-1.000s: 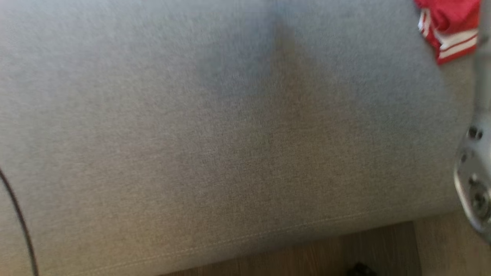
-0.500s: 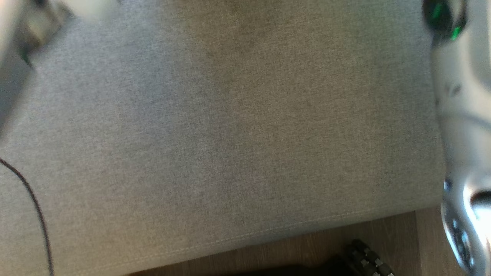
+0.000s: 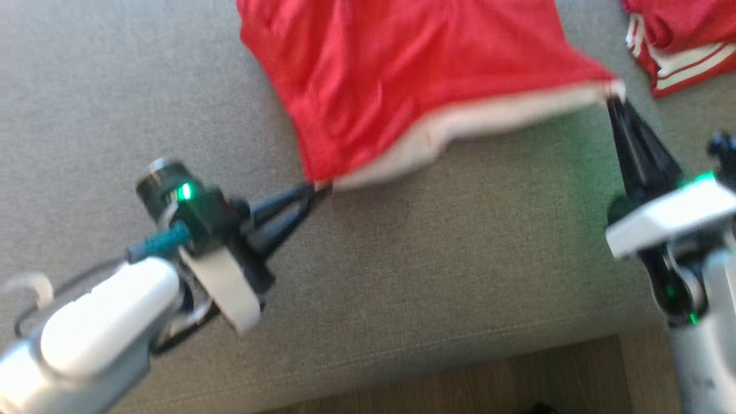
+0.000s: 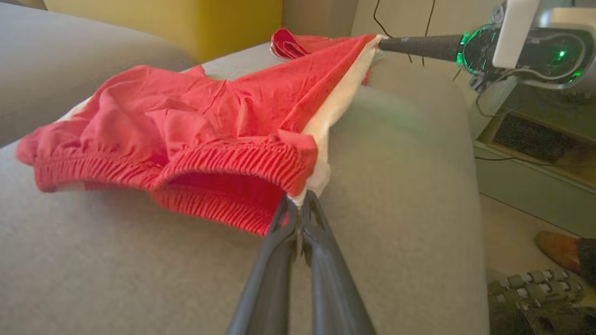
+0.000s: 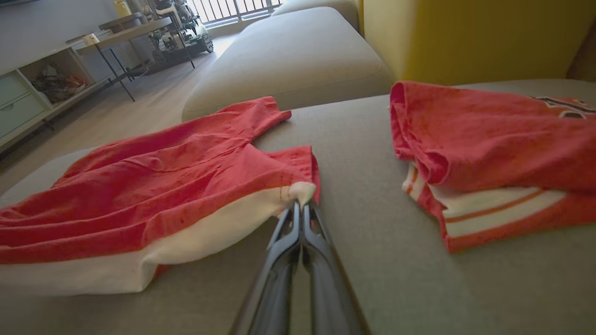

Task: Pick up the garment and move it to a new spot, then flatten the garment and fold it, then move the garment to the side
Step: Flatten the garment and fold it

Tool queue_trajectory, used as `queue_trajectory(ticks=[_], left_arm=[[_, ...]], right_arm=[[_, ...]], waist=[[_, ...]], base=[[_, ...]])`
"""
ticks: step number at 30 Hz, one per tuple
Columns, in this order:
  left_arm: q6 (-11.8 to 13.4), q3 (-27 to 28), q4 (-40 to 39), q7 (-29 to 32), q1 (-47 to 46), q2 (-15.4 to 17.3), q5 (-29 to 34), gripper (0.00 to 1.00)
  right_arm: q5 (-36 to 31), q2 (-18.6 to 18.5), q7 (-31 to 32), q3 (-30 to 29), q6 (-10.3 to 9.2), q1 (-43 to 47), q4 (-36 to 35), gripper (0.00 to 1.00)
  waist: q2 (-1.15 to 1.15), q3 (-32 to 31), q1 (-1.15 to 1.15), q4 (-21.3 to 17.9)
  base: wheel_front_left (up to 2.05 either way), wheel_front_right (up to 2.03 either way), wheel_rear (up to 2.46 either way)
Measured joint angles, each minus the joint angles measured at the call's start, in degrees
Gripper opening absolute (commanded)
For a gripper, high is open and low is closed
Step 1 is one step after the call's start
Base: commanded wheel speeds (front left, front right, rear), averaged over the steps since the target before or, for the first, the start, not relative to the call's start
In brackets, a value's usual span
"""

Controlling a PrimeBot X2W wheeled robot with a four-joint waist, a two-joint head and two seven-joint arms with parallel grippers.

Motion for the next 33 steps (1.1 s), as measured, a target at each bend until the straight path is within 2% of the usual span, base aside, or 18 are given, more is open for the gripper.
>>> queue_trajectory(ticks=[6,10,12,15,19,22,26,33], left_arm=[[0.0,0.5,-1.9,0.0,9.1,1.6,2.7,0.00],[0.0,0.2,-3.7,0.0,13.2,3.5,4.3,0.00],[0.0,0.7,-4.9,0.0,15.1,4.1,4.0,0.00],[0.0,4.6,-6.8,0.0,17.6,3.2,1.2,0.00],[0.0,10.5,-8.6,0.0,18.4,-1.2,-6.2,0.00],[0.0,12.0,-10.0,0.0,18.0,-5.0,-12.2,0.00],[0.0,14.2,-7.8,0.0,14.5,-8.8,-17.0,0.00],[0.0,15.6,0.8,0.0,7.5,-16.5,-22.7,0.00]], right_arm=[[3.0,0.5,6.9,-5.8,0.00,14.0,-9.5,0.00],[4.7,2.6,11.9,-10.2,0.00,22.8,-17.3,0.00],[5.1,3.8,14.0,-12.5,0.00,26.1,-21.5,0.00],[4.7,5.3,15.7,-15.9,0.00,27.2,-26.2,0.00],[-0.3,6.4,17.8,-17.9,0.00,20.7,-26.1,0.00],[-5.6,7.8,19.1,-18.9,0.00,11.6,-23.1,0.00],[-14.6,8.1,19.8,-19.7,0.00,-0.3,-16.7,0.00],[-21.8,4.1,21.8,-13.5,0.00,-17.9,-2.4,0.00]], waist=[[0.00,-3.8,0.00,1.1],[0.00,-4.8,0.00,2.8],[0.00,-5.2,0.00,3.6],[0.00,-5.5,0.00,4.5],[0.00,-5.2,0.00,5.7],[0.00,-4.6,0.00,6.9],[0.00,-3.1,0.00,8.5],[0.00,1.0,0.00,11.6]], base=[[0.00,0.00,0.00],[0.00,0.00,0.00],[0.00,0.00,0.00],[0.00,0.00,0.00],[0.00,0.00,0.00],[0.00,0.00,0.00],[0.00,0.00,0.00],[0.00,0.00,0.00]])
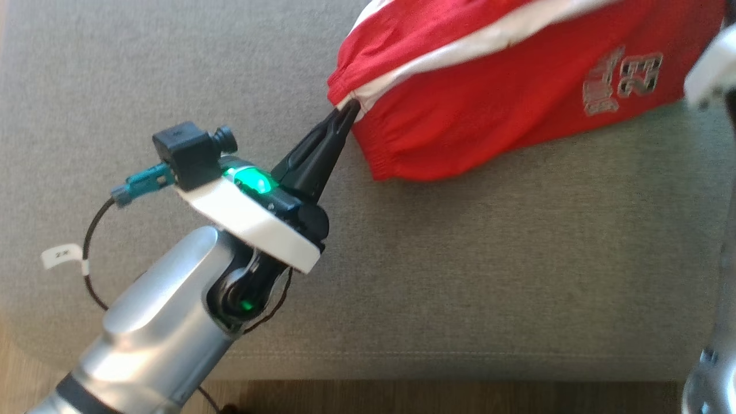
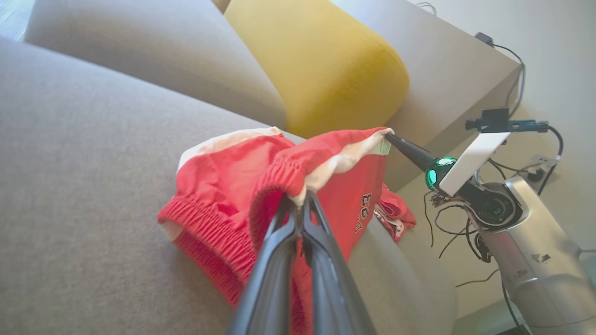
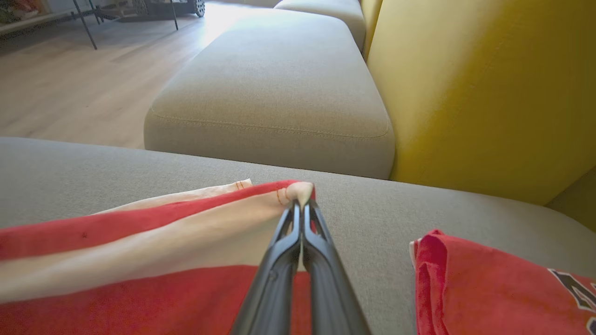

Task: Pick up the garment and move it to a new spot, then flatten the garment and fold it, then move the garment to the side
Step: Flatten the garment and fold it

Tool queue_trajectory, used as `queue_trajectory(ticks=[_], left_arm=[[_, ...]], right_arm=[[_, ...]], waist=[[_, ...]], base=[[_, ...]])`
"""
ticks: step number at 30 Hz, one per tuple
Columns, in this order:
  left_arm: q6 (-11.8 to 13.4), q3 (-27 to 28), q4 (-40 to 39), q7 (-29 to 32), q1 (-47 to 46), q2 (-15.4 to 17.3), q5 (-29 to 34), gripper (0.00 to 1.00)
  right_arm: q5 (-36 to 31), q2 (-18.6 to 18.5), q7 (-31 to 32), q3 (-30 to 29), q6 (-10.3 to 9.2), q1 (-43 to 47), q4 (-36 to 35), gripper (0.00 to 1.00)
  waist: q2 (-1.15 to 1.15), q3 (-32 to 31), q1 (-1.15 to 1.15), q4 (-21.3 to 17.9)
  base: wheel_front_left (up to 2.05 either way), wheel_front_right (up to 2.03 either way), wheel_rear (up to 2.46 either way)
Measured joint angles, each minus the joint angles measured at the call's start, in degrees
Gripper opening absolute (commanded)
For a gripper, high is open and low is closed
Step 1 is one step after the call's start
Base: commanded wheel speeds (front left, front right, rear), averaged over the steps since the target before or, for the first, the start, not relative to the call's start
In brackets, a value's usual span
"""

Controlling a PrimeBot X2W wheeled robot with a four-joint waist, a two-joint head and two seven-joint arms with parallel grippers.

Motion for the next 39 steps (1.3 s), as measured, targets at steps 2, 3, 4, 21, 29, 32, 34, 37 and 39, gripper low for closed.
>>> queue_trajectory(ticks=[2,3,4,21,29,32,34,37,39], left_arm=[[0.0,0.3,2.1,0.0,-0.7,-1.6,-2.1,0.00],[0.0,0.2,3.0,0.0,-1.3,-2.2,-3.0,0.00],[0.0,0.2,3.9,0.0,-1.9,-2.7,-4.1,0.00],[0.0,2.0,13.4,0.0,-9.5,-7.7,-4.3,0.00],[0.0,2.3,14.6,0.0,-10.1,-8.7,-2.7,0.00],[0.0,3.4,15.6,0.0,-10.5,-9.3,-1.4,1.00],[0.0,4.2,16.5,0.0,-10.5,-9.6,-0.2,1.00],[0.0,6.6,18.1,0.0,-10.3,-10.0,2.5,1.00],[0.0,9.8,18.5,0.0,-9.5,-10.3,5.6,1.00]], right_arm=[[-1.1,-1.4,0.5,1.6,0.00,-5.0,4.1,0.00],[-1.6,-2.2,0.7,2.5,0.00,-7.4,6.2,0.00],[-2.1,-2.9,0.7,3.3,0.00,-9.6,8.2,0.00],[-4.3,-6.2,-4.8,13.2,0.00,-29.6,35.1,0.00],[-4.3,-6.2,-9.6,14.7,0.00,-34.6,43.0,0.38],[-2.9,-5.7,-11.9,15.1,0.00,-35.5,45.6,1.00],[-1.1,-5.2,-13.4,15.2,0.00,-35.5,47.1,1.00],[0.9,-5.1,-15.4,16.3,0.00,-35.5,48.5,1.00],[3.5,-5.2,-15.7,17.3,0.00,-35.3,48.8,1.00]], waist=[[0.00,1.3,0.00,0.8],[0.00,2.0,0.00,1.2],[0.00,2.6,0.00,1.6],[0.00,8.5,0.00,6.5],[0.00,9.3,0.00,6.9],[0.00,9.5,0.00,6.8],[0.00,9.5,0.00,6.7],[0.00,8.8,0.00,6.3],[0.00,8.1,0.00,6.0]], base=[[0.00,0.00,0.00],[0.00,0.00,0.00],[0.00,0.00,0.00],[0.00,0.00,0.00],[0.00,0.00,0.00],[0.00,0.00,0.00],[0.00,0.00,0.00],[0.00,0.00,0.00],[0.00,0.00,0.00]])
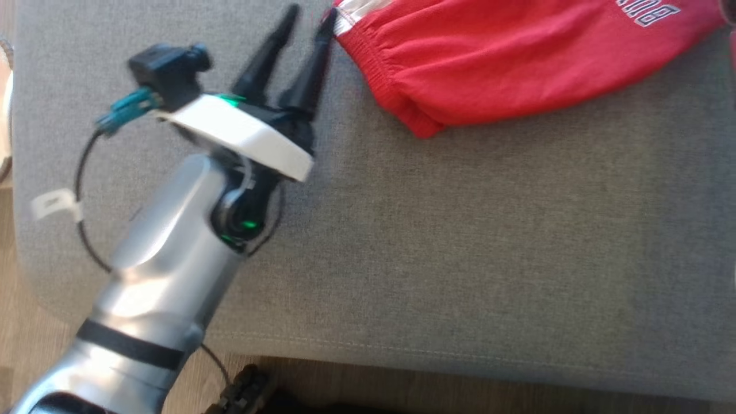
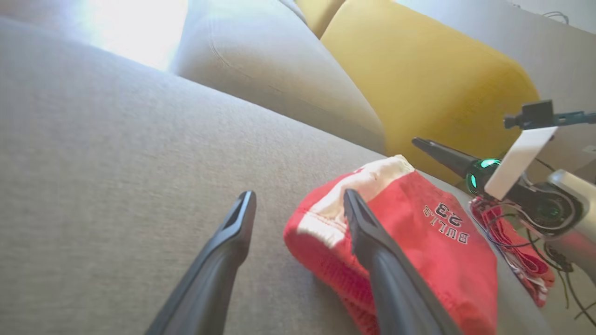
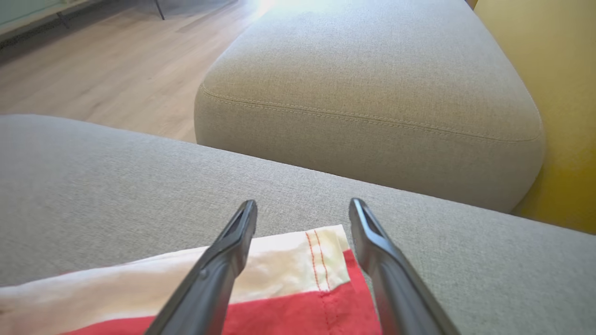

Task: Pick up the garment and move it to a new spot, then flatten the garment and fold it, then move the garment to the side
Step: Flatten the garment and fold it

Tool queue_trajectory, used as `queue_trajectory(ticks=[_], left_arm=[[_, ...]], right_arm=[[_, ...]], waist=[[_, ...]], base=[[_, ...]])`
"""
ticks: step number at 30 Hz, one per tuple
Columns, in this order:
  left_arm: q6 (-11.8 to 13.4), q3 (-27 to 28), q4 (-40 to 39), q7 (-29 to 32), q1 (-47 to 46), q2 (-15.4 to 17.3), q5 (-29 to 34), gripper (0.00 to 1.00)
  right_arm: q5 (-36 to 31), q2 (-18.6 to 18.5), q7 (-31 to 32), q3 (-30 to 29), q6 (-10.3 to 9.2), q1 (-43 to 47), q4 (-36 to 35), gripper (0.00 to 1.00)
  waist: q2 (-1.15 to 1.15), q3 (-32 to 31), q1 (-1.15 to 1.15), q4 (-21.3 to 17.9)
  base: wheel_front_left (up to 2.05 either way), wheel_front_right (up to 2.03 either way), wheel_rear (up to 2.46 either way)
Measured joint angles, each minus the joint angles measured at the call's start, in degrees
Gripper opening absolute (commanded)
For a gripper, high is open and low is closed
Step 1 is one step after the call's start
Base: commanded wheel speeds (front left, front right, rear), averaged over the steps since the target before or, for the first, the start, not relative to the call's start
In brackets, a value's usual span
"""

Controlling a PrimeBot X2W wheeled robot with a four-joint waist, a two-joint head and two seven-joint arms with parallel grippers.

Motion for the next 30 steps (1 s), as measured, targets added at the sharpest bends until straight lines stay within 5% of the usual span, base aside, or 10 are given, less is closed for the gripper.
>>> queue_trajectory(ticks=[9,14,20,21,24,30], left_arm=[[5.2,17.9,-10.1,0.0,15.1,-5.3,25.8,1.00],[8.5,20.8,-17.5,0.0,23.6,-6.9,35.6,1.00],[10.2,19.3,-23.3,0.0,30.8,-7.5,39.4,1.00],[10.8,18.7,-24.1,0.0,31.7,-7.5,39.4,1.00],[12.6,17.0,-25.8,0.0,34.0,-7.5,39.5,1.00],[14.6,16.3,-26.3,0.0,36.4,-7.5,41.8,1.00]], right_arm=[[11.2,-7.1,3.9,1.7,0.00,9.0,0.1,1.00],[13.5,-8.3,3.9,1.4,0.00,12.3,1.6,1.00],[14.1,-10.7,4.1,0.7,0.00,12.4,4.7,1.00],[14.1,-10.9,4.6,0.6,0.00,12.3,5.3,0.94],[13.6,-11.3,6.8,0.2,0.00,11.5,7.8,0.00],[13.6,-10.4,8.0,-0.1,0.02,11.6,10.4,0.00]], waist=[[0.00,-3.9,0.00,0.0],[0.00,-4.7,0.00,2.5],[0.00,-5.4,0.00,6.2],[0.00,-5.6,0.00,6.6],[0.00,-6.5,0.00,7.4],[0.00,-8.4,0.00,7.4]], base=[[0.00,0.00,0.00],[0.00,0.00,0.00],[0.00,0.00,0.00],[0.00,0.00,0.00],[0.00,0.00,0.00],[0.00,0.00,0.00]])
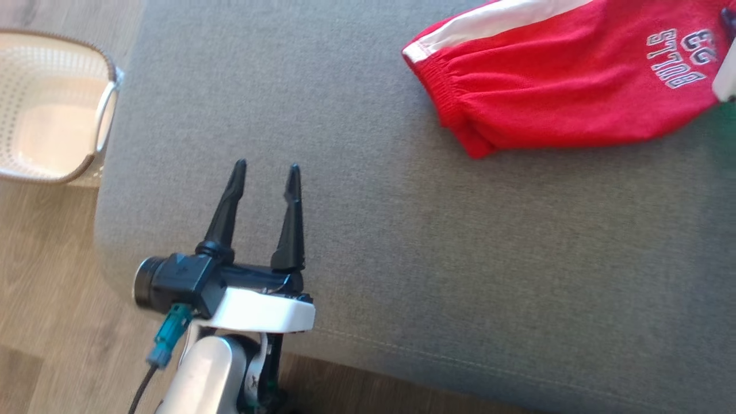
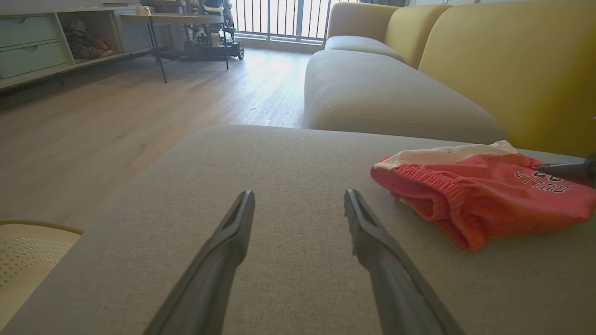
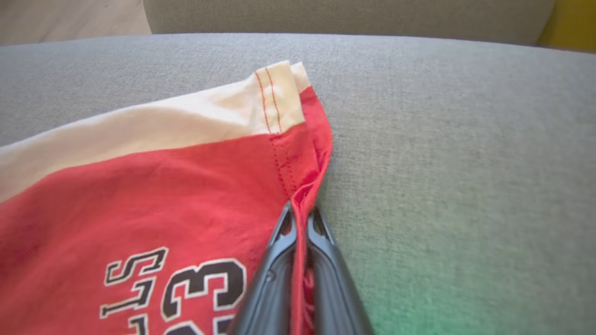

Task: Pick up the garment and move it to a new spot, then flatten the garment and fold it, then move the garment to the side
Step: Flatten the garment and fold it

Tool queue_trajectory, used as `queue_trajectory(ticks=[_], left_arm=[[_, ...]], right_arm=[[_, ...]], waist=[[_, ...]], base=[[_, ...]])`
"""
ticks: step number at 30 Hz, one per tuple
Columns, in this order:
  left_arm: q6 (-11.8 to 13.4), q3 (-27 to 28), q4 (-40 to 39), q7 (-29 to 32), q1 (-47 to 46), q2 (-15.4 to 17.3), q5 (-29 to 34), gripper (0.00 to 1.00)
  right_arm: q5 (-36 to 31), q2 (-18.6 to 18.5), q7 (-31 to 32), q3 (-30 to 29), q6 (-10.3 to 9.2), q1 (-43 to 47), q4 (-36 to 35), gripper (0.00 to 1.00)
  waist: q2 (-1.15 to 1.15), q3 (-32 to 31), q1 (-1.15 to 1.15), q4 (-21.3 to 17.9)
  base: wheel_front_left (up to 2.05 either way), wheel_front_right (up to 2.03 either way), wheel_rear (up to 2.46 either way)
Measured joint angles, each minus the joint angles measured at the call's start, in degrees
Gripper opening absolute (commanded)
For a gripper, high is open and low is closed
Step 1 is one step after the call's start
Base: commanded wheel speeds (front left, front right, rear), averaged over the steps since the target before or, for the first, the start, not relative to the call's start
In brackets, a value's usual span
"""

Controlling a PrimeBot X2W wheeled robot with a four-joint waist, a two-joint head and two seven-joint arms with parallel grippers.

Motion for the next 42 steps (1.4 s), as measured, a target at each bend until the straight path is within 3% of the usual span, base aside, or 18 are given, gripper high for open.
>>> queue_trajectory(ticks=[19,30,42], left_arm=[[-0.5,2.9,1.3,0.0,3.4,0.1,3.1,1.00],[-0.6,2.4,2.2,0.0,5.1,0.1,3.1,1.00],[0.2,0.0,2.7,0.0,5.1,0.2,1.9,1.00]], right_arm=[[-3.5,-0.7,-8.1,-0.6,-0.01,5.3,1.6,0.00],[-3.7,9.8,-6.1,8.3,-0.01,2.2,-7.4,0.00],[0.3,16.9,-1.4,19.9,-0.01,3.1,-15.1,0.00]], waist=[[0.00,-8.6,0.00,-7.9],[0.00,-11.9,0.00,-11.1],[0.00,-13.5,0.00,-8.7]], base=[[0.00,0.00,0.00],[0.00,0.00,0.00],[0.00,0.00,0.00]])
